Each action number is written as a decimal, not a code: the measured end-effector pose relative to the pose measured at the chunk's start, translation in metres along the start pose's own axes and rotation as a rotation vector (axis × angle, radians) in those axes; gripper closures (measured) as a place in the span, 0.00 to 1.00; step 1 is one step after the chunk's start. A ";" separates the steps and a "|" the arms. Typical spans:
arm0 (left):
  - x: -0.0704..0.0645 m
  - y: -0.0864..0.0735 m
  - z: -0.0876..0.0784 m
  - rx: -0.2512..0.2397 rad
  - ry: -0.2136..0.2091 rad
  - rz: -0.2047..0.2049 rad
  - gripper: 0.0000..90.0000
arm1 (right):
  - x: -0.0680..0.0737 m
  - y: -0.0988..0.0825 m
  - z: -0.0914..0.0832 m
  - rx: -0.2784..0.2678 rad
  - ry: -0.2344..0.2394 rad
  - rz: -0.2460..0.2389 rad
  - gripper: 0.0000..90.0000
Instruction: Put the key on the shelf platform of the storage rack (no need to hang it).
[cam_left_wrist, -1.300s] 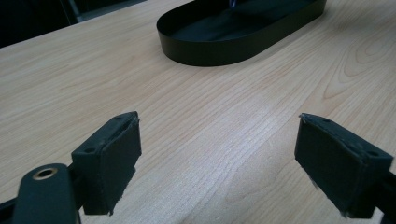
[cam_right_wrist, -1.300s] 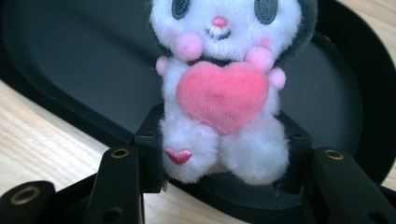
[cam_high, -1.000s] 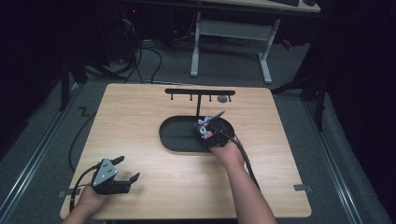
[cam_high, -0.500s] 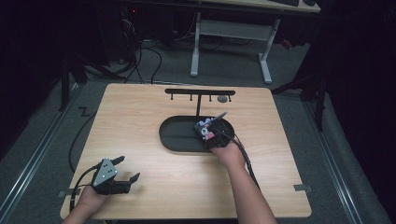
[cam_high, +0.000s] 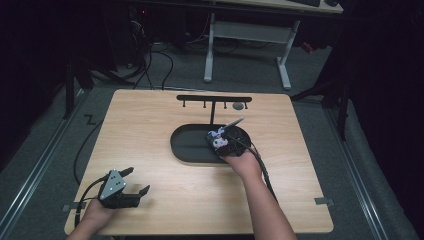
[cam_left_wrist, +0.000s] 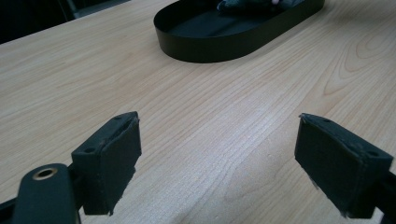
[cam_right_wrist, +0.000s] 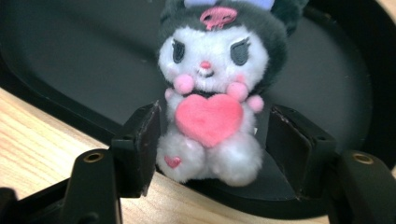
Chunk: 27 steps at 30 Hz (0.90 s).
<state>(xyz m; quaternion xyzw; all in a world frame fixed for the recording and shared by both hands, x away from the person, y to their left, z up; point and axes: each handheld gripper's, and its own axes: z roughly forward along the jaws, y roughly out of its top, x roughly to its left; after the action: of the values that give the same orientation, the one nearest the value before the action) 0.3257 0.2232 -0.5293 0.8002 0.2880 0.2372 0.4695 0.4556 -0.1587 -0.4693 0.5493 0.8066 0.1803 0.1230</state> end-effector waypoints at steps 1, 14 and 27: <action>0.000 0.000 0.000 -0.001 0.000 -0.001 0.17 | 0.000 0.000 -0.002 -0.008 -0.004 -0.003 0.39; 0.000 0.001 0.002 0.012 -0.003 -0.001 0.17 | 0.005 -0.026 -0.023 -0.098 0.003 -0.031 0.35; 0.002 0.001 0.003 0.017 -0.001 -0.017 0.17 | -0.002 -0.078 -0.034 -0.227 0.021 -0.020 0.33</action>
<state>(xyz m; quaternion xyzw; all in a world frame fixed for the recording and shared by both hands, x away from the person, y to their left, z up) 0.3293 0.2224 -0.5292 0.8020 0.2964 0.2302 0.4647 0.3773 -0.1920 -0.4714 0.5217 0.7877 0.2752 0.1778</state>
